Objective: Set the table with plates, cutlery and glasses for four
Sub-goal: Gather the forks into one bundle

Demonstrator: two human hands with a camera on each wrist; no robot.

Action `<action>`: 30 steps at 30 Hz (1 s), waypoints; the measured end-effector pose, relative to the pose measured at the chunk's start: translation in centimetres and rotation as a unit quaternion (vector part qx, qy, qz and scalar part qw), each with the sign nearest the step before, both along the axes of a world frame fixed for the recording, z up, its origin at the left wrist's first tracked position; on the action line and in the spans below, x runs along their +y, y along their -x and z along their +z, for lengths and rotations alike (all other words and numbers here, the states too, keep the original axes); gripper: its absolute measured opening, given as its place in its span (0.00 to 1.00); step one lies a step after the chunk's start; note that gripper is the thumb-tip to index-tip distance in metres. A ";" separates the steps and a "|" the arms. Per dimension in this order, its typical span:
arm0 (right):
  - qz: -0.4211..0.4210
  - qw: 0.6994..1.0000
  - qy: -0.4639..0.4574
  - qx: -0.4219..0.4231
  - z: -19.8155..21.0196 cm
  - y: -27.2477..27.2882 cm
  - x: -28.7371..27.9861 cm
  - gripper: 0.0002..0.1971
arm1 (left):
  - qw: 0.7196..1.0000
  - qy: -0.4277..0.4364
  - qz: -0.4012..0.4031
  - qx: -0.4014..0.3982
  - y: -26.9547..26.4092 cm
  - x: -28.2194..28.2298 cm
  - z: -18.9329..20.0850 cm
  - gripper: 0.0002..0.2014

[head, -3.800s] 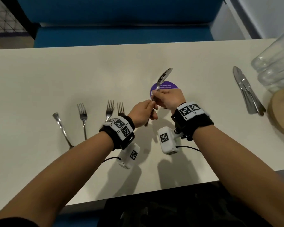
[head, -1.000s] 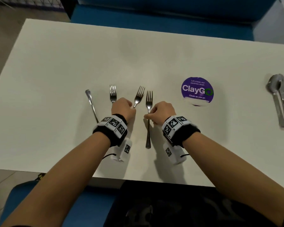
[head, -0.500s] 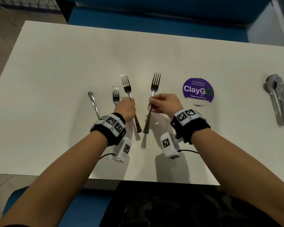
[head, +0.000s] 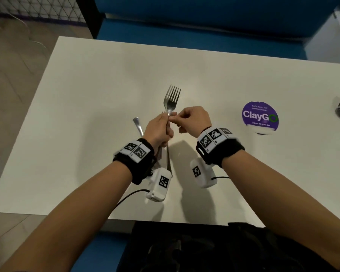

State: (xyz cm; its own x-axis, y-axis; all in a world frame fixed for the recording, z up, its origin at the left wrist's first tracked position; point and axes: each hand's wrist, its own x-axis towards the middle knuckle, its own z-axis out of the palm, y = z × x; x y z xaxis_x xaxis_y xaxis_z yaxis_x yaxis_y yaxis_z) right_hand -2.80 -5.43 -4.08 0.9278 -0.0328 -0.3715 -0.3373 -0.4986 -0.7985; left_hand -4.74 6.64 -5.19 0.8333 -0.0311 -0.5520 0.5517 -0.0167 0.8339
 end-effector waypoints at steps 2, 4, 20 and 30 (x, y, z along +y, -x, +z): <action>-0.010 0.998 0.056 0.025 -1.0 0.5 1.0 0.12 | 1.000 0.001 -0.004 0.013 -0.3 2.2 -0.1 0.19; 0.023 0.988 0.130 0.079 -2.1 1.3 1.9 0.16 | 1.000 -0.002 -0.009 0.025 -0.6 4.1 -0.1 0.21; -0.112 0.983 -0.087 0.118 -1.3 1.3 4.0 0.04 | 0.998 -0.039 -0.044 0.003 -0.4 7.3 -0.8 0.19; -0.012 0.981 -0.176 0.086 -0.3 0.6 8.2 0.08 | 0.999 0.023 -0.014 0.026 0.2 7.6 -0.8 0.19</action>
